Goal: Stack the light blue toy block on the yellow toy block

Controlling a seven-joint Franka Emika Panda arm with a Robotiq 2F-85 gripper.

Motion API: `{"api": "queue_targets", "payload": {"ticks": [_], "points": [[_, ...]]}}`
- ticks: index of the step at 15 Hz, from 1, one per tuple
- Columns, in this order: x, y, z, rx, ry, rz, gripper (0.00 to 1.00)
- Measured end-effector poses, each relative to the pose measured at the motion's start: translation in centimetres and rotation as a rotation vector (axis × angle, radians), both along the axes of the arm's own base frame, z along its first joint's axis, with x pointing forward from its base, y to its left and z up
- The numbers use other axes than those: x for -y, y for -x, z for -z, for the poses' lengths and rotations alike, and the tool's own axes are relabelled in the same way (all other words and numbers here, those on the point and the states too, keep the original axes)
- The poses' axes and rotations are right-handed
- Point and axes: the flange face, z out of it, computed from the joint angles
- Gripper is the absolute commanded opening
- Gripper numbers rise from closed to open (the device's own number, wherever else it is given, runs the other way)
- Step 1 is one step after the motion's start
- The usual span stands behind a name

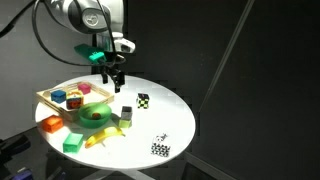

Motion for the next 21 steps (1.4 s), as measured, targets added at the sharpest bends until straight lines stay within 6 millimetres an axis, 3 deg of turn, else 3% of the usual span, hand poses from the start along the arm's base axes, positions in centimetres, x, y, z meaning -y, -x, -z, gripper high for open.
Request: {"api": "queue_targets", "payload": {"ticks": [12, 21], "points": [[-2.1, 5.7, -5.3, -0.044, -0.033, -0.167, 1.00], [-1.1, 11.4, -11.4, -0.040, -0.062, -0.129, 1.00]]}}
